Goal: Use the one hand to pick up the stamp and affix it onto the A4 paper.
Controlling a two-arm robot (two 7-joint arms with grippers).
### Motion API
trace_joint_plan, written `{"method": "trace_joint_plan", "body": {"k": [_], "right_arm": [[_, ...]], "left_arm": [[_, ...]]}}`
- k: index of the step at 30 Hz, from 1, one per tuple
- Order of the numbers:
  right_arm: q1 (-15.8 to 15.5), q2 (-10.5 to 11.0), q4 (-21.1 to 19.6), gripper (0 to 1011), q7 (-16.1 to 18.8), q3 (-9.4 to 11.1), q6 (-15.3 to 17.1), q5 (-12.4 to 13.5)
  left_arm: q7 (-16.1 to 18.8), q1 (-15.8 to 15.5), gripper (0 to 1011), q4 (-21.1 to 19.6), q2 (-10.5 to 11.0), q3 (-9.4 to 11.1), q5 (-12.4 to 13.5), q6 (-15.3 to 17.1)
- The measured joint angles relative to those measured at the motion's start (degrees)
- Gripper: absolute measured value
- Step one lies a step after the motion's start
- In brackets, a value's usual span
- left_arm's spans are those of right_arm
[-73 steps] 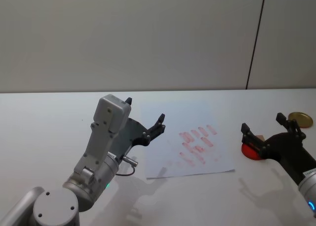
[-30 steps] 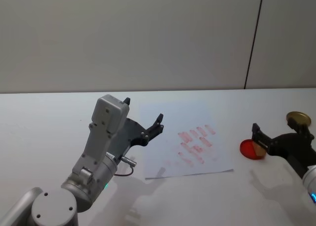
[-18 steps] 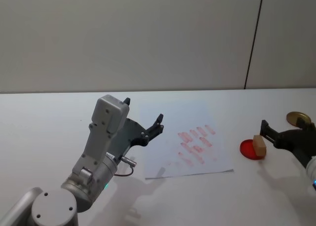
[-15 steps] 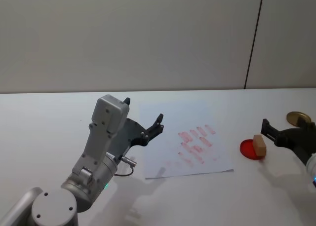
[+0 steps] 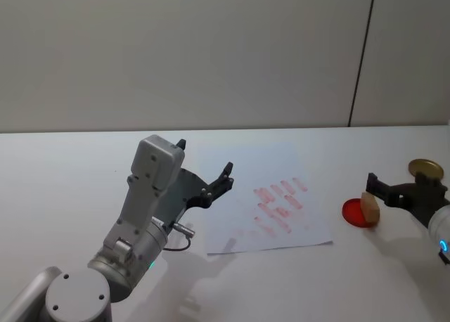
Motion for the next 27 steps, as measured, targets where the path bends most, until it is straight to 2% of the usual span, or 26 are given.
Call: {"method": "trace_joint_plan", "body": {"k": [5, 18, 23, 27], "right_arm": [[1.7, -0.8, 2.2, 1001, 0.9, -0.3, 1.9, 0.0], [4.2, -2.4, 6.7, 994, 2.2, -1.1, 4.1, -0.7], [4.9, -2.9, 8.1, 902, 2.4, -1.4, 4.4, -1.1], [5.4, -3.4, 9.3, 764, 2.4, -1.6, 4.7, -1.5]], "left_arm": [[0.0, 0.0, 993, 0.0, 0.0, 0.0, 0.0, 0.0], [0.0, 0.0, 993, 0.0, 0.0, 0.0, 0.0, 0.0], [0.0, 0.0, 993, 0.0, 0.0, 0.0, 0.0, 0.0], [0.0, 0.0, 993, 0.0, 0.0, 0.0, 0.0, 0.0]]}}
